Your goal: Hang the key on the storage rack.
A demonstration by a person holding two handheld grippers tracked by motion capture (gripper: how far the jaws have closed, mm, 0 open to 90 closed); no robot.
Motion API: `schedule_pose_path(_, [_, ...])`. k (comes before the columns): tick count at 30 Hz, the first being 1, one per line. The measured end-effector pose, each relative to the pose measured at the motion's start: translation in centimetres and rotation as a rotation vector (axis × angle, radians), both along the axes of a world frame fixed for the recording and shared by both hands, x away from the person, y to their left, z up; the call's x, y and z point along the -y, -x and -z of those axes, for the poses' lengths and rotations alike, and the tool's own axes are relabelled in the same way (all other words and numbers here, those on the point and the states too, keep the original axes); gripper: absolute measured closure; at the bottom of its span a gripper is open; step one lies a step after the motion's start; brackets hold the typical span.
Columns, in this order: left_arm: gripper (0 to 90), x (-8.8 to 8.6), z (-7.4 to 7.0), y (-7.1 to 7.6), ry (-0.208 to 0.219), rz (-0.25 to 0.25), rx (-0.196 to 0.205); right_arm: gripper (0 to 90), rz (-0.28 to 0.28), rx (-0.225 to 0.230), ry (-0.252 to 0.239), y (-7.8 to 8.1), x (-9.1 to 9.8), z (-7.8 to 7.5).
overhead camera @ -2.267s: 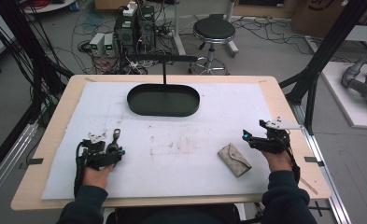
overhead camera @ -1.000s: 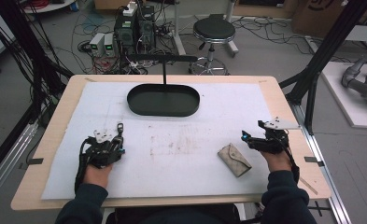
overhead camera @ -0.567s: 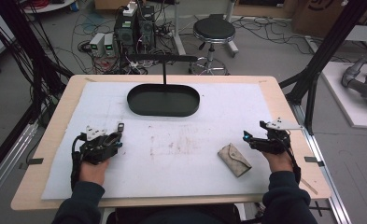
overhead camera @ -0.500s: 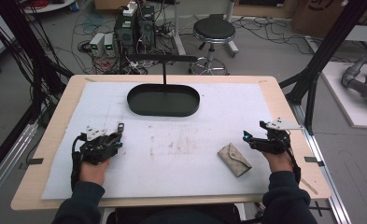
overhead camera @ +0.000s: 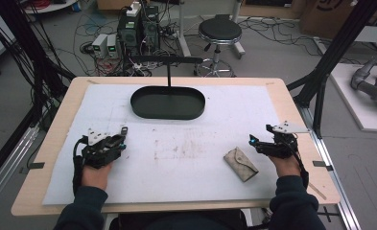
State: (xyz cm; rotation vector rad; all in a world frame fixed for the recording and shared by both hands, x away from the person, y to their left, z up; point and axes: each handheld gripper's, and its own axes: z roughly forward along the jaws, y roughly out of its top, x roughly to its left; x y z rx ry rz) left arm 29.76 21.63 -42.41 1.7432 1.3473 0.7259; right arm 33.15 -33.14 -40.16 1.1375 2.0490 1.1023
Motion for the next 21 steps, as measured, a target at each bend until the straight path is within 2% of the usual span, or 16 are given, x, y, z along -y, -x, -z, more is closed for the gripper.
schedule_pose_path(5, [48.0,-0.1,-0.6,0.2,0.02,0.016,0.03,21.7,-0.002,0.0,0.0,0.0,0.0,0.0])
schedule_pose_path(13, [47.9,-0.5,-0.6,0.2,0.055,0.011,0.027,21.7,-0.005,-0.009,-0.001,0.0,-0.2,0.1])
schedule_pose_path(15, [47.8,-0.5,-0.3,0.1,0.055,0.011,0.005,21.6,-0.005,-0.008,-0.001,-0.1,-0.1,0.1])
schedule_pose_path(21, [47.8,-0.5,1.5,-0.8,0.035,-0.007,-0.137,21.7,-0.004,-0.013,-0.001,-0.1,-0.1,0.2])
